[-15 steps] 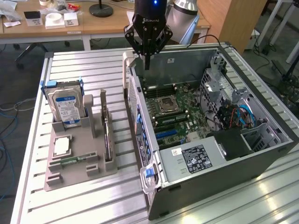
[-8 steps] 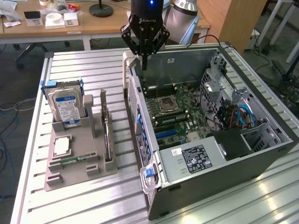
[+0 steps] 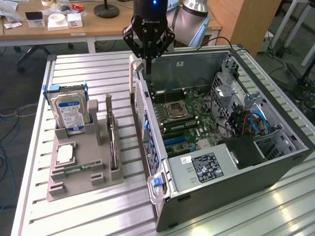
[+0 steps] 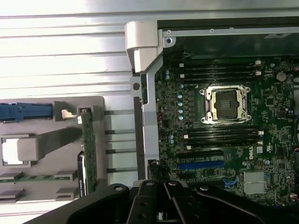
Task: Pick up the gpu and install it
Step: 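Reach for the gpu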
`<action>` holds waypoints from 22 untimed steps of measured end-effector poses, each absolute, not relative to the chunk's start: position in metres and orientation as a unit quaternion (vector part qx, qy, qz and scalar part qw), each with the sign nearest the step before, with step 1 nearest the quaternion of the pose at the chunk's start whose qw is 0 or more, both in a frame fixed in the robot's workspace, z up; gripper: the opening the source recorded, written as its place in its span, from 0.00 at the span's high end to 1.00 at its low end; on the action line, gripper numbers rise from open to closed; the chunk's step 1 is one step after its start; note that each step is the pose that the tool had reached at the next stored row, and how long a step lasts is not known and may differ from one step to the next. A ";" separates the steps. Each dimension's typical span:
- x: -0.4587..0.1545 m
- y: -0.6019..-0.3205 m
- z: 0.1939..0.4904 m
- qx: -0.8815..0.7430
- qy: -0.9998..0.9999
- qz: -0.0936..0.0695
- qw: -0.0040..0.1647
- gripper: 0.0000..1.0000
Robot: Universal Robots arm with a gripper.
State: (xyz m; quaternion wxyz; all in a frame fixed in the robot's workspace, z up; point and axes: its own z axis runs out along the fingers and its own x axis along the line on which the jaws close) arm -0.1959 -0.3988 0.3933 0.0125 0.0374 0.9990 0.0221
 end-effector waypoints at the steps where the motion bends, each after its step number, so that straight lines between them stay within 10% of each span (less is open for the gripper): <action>1: -0.197 -0.399 0.393 0.037 0.999 0.022 0.013 0.89; 22: -0.222 -0.399 0.393 0.037 0.999 0.022 0.013 0.89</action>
